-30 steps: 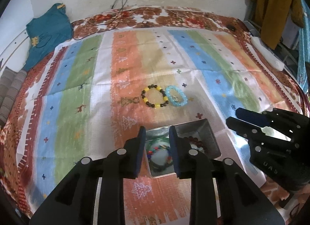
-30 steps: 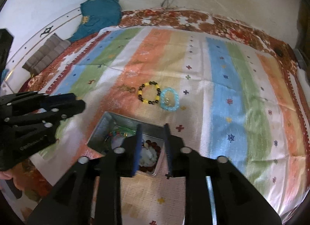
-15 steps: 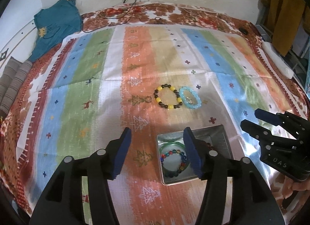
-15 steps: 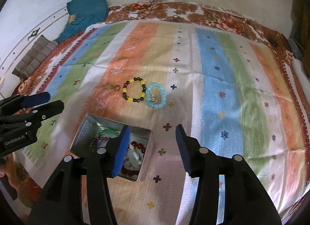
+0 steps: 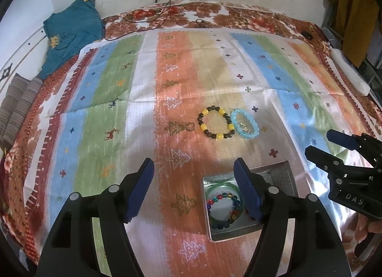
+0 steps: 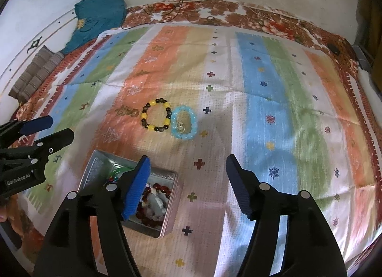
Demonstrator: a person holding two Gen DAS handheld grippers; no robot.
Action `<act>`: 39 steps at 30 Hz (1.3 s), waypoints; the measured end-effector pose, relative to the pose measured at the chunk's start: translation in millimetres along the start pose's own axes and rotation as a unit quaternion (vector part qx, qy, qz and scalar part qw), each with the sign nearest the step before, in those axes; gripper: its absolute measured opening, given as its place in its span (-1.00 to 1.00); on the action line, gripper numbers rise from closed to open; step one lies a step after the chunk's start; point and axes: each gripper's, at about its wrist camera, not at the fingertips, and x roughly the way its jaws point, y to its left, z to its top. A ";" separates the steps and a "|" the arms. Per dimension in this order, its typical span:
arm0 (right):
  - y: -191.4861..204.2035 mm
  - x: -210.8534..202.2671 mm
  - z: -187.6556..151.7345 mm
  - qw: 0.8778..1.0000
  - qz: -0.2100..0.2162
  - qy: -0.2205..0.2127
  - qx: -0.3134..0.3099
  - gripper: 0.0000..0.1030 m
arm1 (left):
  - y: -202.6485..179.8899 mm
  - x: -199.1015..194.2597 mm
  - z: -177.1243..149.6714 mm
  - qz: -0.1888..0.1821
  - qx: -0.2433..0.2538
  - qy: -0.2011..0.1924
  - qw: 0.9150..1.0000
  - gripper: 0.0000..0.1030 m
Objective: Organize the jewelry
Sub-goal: 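Move both grippers back from the tin toward the ring and aqua bracelet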
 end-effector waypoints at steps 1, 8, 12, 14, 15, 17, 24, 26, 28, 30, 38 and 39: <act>-0.6 1.5 1.0 1.000 -0.002 0.001 0.000 0.31 | 0.1 1.0 0.7 0.001 0.000 0.001 1.000 0.36; -1.4 7.5 12.3 1.000 -0.010 -0.006 -0.004 0.34 | 9.0 13.8 6.8 0.013 -0.004 0.009 1.000 0.38; -3.8 11.9 19.6 1.000 -0.023 -0.013 -0.006 0.35 | 11.8 21.2 9.4 0.018 -0.001 0.016 1.000 0.38; -6.1 18.8 22.0 1.000 -0.022 -0.005 -0.005 0.35 | 13.2 24.9 11.4 0.021 -0.001 0.017 1.000 0.39; -7.0 22.0 23.1 1.000 -0.023 -0.002 -0.004 0.35 | 13.9 27.5 12.3 0.022 -0.002 0.018 1.000 0.39; -8.9 28.0 24.8 1.000 -0.025 0.003 -0.003 0.35 | 16.0 34.2 14.2 0.026 -0.004 0.024 0.999 0.39; -10.8 45.5 31.5 1.000 -0.020 0.011 -0.002 0.35 | 17.0 50.3 22.0 0.028 -0.001 0.035 0.999 0.48; -10.1 52.1 33.1 1.000 -0.021 0.016 -0.003 0.35 | 17.6 55.6 23.1 0.030 0.001 0.039 0.999 0.48; -9.3 58.6 34.3 1.000 -0.021 0.022 -0.006 0.35 | 18.6 59.0 24.5 0.032 0.001 0.040 0.999 0.48; -9.6 63.5 35.7 0.999 -0.023 0.026 -0.007 0.35 | 20.4 63.2 27.5 0.032 -0.001 0.041 0.999 0.48; -12.1 78.2 40.1 0.999 -0.026 0.040 -0.004 0.35 | 24.6 77.8 34.6 0.034 -0.003 0.048 0.998 0.48; -11.4 79.9 40.2 0.999 -0.026 0.043 -0.006 0.35 | 24.2 80.0 35.0 0.033 -0.002 0.050 0.998 0.48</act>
